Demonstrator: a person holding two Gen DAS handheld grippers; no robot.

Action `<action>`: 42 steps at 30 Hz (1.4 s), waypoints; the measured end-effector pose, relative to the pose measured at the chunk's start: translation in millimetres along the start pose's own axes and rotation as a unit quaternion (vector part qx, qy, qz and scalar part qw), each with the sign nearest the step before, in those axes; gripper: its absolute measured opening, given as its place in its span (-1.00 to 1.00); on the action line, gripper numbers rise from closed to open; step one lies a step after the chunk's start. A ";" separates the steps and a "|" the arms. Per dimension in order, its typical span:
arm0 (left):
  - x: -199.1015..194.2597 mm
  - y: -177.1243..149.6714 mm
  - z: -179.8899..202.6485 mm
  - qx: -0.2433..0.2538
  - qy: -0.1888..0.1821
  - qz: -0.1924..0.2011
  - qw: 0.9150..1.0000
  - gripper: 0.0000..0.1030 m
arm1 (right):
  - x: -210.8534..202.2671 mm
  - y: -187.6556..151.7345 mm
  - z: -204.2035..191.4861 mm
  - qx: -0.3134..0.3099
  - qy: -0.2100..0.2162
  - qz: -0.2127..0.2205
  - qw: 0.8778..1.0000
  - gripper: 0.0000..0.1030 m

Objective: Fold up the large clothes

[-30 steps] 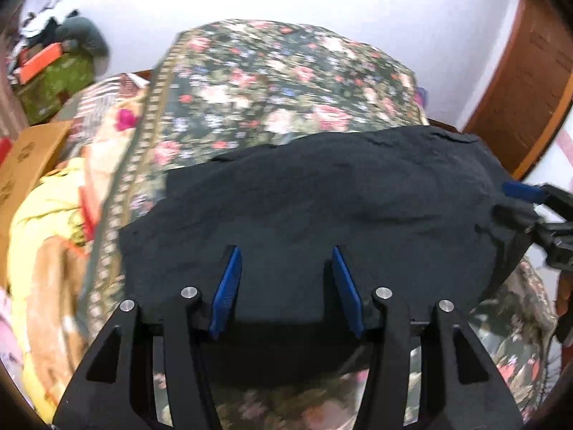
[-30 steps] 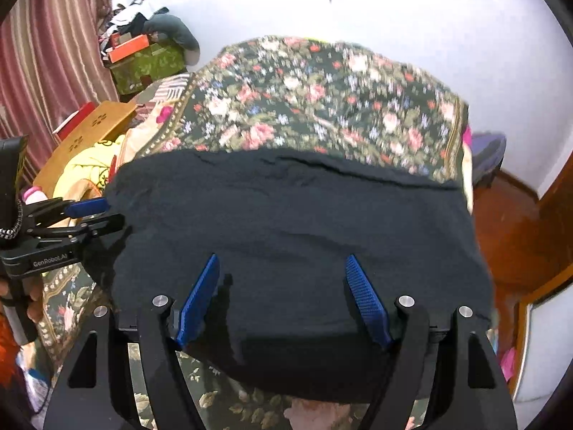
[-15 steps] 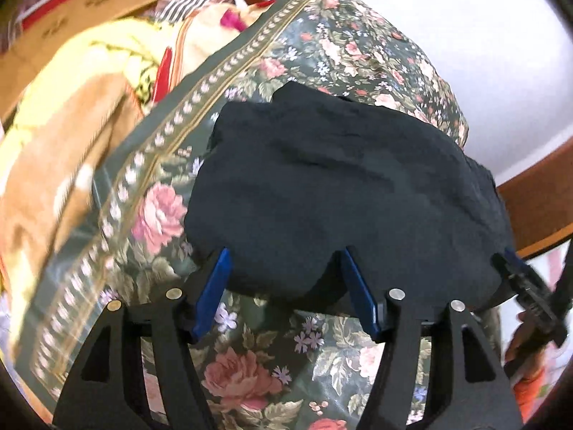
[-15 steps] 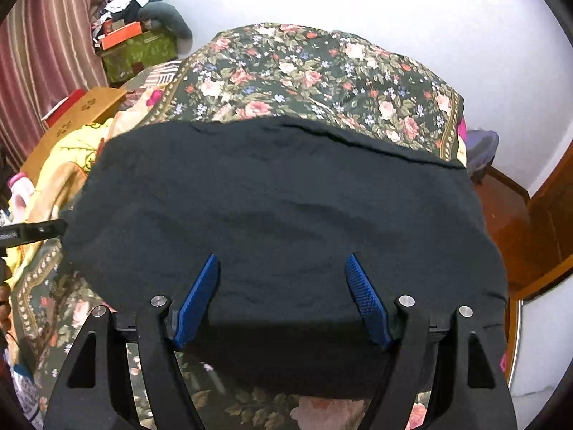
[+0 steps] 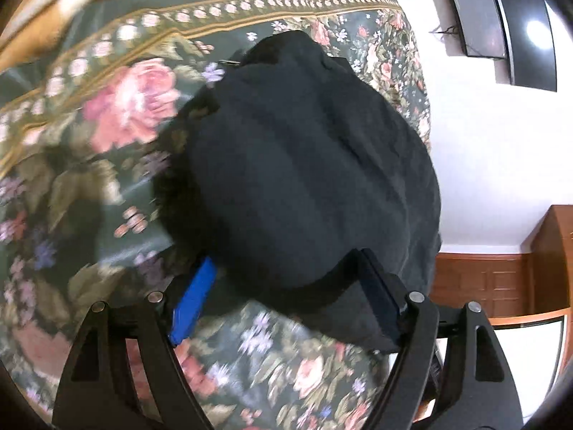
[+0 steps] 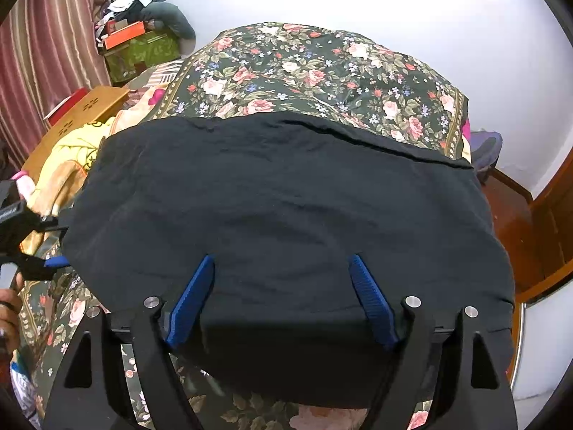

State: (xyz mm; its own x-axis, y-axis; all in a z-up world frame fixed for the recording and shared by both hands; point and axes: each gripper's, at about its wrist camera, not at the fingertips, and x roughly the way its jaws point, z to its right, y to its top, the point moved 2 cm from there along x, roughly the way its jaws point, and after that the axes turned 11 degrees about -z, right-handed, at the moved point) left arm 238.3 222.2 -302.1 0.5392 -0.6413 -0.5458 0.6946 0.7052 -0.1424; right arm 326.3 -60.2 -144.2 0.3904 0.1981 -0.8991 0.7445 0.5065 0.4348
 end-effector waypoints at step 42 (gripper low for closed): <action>-27.7 -127.1 268.3 0.482 0.236 0.278 0.797 -0.62 | -48.5 -1.2 -27.3 0.001 0.114 -0.003 0.994 0.49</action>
State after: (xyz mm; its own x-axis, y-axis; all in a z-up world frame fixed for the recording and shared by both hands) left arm 262.9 69.2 -47.3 0.8098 0.0345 -0.5857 0.5770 0.1343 0.8057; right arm 291.7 -47.5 -102.5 0.2542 0.3801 -0.8893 0.7478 0.5059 0.4299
